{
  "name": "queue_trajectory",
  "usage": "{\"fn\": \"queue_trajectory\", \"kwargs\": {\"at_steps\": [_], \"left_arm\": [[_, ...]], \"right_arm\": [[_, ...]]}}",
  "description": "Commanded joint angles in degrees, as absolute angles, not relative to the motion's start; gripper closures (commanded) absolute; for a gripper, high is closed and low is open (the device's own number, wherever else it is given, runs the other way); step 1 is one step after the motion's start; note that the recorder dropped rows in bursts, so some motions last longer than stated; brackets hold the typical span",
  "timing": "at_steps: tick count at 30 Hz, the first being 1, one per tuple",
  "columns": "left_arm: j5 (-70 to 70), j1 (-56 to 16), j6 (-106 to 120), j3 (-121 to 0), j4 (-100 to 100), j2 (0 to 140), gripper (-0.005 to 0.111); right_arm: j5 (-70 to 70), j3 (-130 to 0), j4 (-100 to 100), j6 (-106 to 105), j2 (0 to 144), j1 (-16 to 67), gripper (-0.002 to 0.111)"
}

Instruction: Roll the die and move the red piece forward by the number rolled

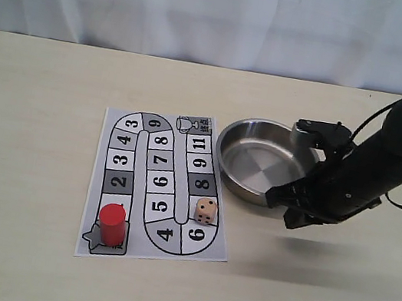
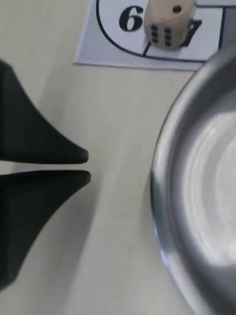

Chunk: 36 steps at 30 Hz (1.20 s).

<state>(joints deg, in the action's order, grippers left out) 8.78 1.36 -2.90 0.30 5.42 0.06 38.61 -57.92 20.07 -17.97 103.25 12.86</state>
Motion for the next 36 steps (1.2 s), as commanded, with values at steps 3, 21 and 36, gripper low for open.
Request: {"fn": "queue_trajectory", "kwargs": {"at_steps": [3, 21, 36], "left_arm": [[8.1, 1.4, -3.0, 0.0, 5.4, 0.0, 0.107], [8.2, 1.4, -3.0, 0.0, 5.3, 0.0, 0.107], [8.2, 1.4, -3.0, 0.0, 5.3, 0.0, 0.107]], "right_arm": [[38.8, -57.6, 22.9, -22.4, 103.2, 18.6, 0.104], [31.1, -57.6, 22.2, -21.5, 106.3, 27.7, 0.104], [28.7, -57.6, 22.2, -23.5, 108.1, 28.1, 0.104]]}}
